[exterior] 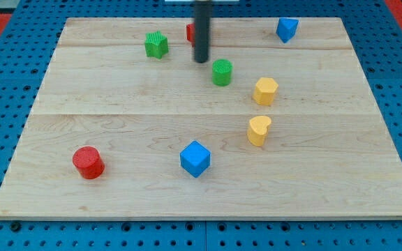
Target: Place green star below red star
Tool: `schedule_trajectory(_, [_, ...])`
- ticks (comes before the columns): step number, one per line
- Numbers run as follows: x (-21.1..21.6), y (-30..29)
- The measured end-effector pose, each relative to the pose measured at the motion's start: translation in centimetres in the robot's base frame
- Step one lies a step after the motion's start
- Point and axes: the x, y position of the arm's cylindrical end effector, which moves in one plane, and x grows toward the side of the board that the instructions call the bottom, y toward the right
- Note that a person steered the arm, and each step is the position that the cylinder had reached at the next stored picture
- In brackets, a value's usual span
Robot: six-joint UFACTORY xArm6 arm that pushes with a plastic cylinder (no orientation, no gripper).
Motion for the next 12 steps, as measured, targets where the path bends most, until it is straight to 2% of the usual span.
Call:
schedule_trajectory(1, [3.3, -6.1])
schedule_trajectory(2, [1.4, -15.1])
schedule_trajectory(3, [-4.6, -14.2])
schedule_trajectory(4, [-6.9, -9.3])
schedule_trajectory(6, [-5.9, -1.2])
schedule_trajectory(8, [-8.0, -16.3])
schedule_trajectory(9, [-8.0, -18.8])
schedule_trajectory(10, [-6.7, -18.4])
schedule_trajectory(12, [-4.1, -10.1])
